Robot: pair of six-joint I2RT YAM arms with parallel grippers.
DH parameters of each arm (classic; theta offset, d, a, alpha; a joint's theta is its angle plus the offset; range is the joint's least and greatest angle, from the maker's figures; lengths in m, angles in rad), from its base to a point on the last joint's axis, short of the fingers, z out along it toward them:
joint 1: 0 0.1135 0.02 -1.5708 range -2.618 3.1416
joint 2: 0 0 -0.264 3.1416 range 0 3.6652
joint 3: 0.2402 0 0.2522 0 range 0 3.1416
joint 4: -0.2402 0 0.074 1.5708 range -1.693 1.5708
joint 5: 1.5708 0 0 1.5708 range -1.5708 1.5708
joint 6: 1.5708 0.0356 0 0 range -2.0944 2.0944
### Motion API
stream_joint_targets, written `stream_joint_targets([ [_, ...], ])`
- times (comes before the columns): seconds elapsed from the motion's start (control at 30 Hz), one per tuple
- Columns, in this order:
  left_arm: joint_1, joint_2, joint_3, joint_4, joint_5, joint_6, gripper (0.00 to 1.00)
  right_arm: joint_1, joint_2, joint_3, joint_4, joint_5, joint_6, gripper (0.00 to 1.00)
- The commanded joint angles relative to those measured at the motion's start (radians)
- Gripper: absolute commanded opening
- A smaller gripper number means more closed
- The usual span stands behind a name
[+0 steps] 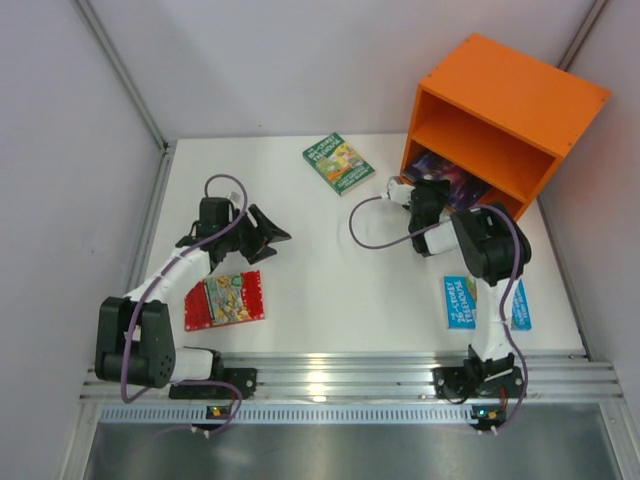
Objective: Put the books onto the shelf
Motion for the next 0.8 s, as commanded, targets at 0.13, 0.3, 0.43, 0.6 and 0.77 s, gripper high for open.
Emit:
stream_joint_targets([
  [0.13,-0.017,-0.045,0.041,0.018,0.003,-0.002,0.69,0.003,-0.165,0.024,-0.303,-0.019,0.174,0.6],
  [0.3,-0.021,-0.075,0.048,-0.008,0.012,0.004,0.69,0.002,-0.219,0.079,-0.545,-0.03,0.3,0.63],
  [0.43,-0.027,-0.132,0.05,-0.049,-0.011,0.018,0.69,0.0,-0.24,0.117,-0.665,-0.05,0.366,0.62],
  [0.6,-0.029,-0.171,0.024,-0.052,-0.009,0.011,0.69,0.002,-0.245,0.143,-0.748,-0.05,0.386,0.6],
  [0.77,-0.03,-0.165,0.031,-0.06,-0.011,0.017,0.69,0.0,-0.266,0.152,-0.787,-0.059,0.406,0.59],
])
